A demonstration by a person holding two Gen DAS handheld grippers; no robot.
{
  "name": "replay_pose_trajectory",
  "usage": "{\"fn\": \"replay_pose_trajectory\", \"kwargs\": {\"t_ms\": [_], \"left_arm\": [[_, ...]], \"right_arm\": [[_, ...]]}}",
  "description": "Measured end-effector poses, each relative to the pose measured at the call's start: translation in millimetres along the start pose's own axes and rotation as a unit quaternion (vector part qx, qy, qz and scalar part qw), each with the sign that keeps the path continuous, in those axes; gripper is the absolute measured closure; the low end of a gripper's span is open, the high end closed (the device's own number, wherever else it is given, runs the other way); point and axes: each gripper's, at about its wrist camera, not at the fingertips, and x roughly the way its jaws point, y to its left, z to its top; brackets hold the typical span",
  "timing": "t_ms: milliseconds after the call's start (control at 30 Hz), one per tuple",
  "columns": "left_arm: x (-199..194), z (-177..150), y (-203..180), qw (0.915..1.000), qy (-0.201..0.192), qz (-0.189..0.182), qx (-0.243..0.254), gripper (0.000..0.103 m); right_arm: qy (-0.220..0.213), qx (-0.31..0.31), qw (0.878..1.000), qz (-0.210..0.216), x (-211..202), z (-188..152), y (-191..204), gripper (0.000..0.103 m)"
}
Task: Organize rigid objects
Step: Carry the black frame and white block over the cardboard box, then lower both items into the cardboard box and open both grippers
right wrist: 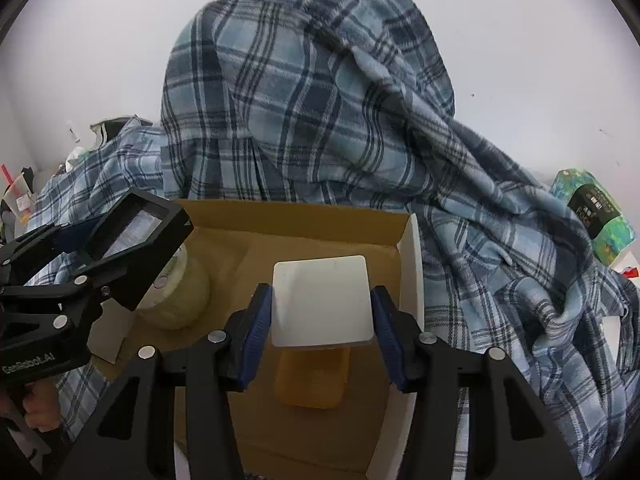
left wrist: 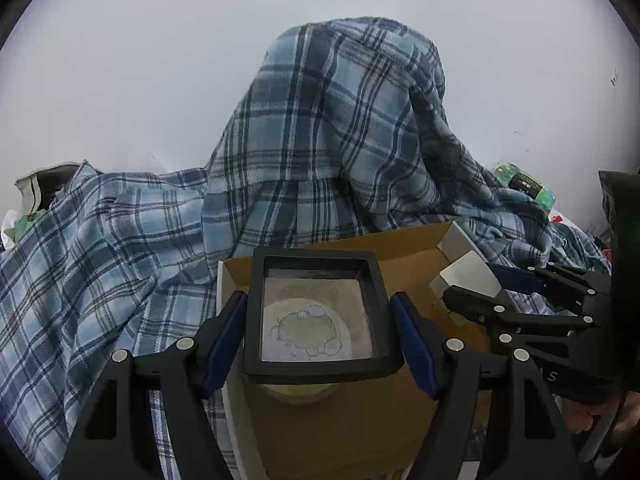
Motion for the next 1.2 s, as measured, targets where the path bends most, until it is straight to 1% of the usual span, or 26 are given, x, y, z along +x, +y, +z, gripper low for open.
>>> {"fn": "replay_pose_trajectory", "kwargs": {"t_ms": [100,167,200,233,400,467,500,533,633,967,1200], "left_arm": [[3,-1,0,1.0,0.004,-0.001,0.002,0.029],[4,-1,0,1.0,0.005,0.0,0.004,0.029],[4,-1,1,1.0,0.003,0.0,0.003,0.029],[3,-1,2,1.0,0.003,0.0,0.001,0.029],[6,-1,4,0.9999,0.01,-0.003,-0.001,0.029],[6,-1,3,0.9999,0.011,-0.005,-0.003,0.025],[7,-1,3,0.9999,0.013,-0.003,-0.001,0.02],[7,-1,2,0.9999,0.013,-0.001,0.001,0.019],[6,0,1,1.0,0.007,0.005,0.003,0.019],[2,0,1,1.0,0.003,0.007,0.005,0.019],[-15,3,-3,0.9999,-0.011,0.004,0.009,0.019]], "right_arm": [[0.01,0.002,1.0,0.001,4,-1,0,0.053],[0.019,0.003,1.0,0.004,6,-2,-2,0.042],[0.015,0.005,1.0,0.003,4,-3,-3,0.033],[0.007,0.005,1.0,0.001,2,-4,-3,0.032],[-0.007,0.0,1.0,-0.015,-6,-2,-5,0.032],[-0.006,0.0,1.0,-0.012,-8,-2,-5,0.032],[-0.006,0.0,1.0,-0.013,-8,-3,-6,0.032],[-0.007,0.0,1.0,-0.014,-9,-3,-5,0.032],[-0.007,-0.002,1.0,-0.015,-10,-4,-6,0.032],[-0.017,0.001,1.0,-0.018,-19,-1,-6,0.032],[-0.036,-0.004,0.999,-0.024,-44,5,0,0.032]]}}
